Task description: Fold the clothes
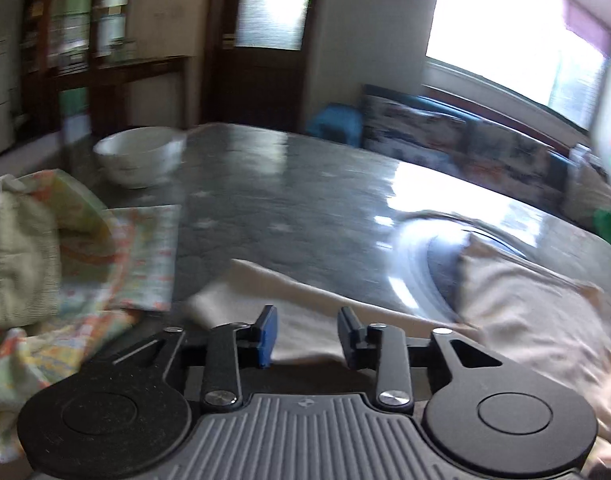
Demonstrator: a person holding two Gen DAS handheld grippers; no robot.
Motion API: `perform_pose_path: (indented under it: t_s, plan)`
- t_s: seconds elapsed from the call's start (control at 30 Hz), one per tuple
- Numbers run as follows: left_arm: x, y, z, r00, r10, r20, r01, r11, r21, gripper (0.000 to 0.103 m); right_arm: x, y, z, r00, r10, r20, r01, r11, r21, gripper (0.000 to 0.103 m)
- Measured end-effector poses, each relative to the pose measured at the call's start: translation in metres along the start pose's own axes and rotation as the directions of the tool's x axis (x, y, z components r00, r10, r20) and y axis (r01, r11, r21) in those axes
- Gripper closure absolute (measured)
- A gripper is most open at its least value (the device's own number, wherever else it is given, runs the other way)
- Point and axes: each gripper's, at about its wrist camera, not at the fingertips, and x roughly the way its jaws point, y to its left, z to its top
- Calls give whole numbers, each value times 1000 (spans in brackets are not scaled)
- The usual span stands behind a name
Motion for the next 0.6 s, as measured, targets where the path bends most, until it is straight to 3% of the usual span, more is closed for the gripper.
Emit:
perform_pose_path:
  t_s: [0.1, 0.13, 0.23, 0.3, 0.4, 0.6]
  plan:
    - [-8, -28, -7, 992, -129, -12, 129, 989, 69, 57, 3, 1, -3, 1000, 15, 3, -15, 1000, -9, 77]
    - [-10, -37, -9, 985, -173, -19, 174, 981, 90, 56, 2, 3, -4, 1000, 17, 9, -17, 1000, -18, 87]
    - [-12, -69, -15, 952, -300, -65, 306, 940, 153, 54, -7, 5, -7, 999, 7, 32, -6, 999, -37, 96]
    - [-15, -90, -19, 926, -366, -91, 377, 903, 207, 53, -15, 5, -7, 999, -4, 53, 7, 999, -52, 96]
    - [-13, -115, -27, 888, -434, -149, 459, 845, 273, 50, -32, 3, -9, 995, -26, 92, 32, 997, -71, 97]
    - [-4, -141, -52, 857, -450, -251, 514, 781, 355, 49, -49, -3, -21, 992, -75, 99, 85, 991, -102, 98]
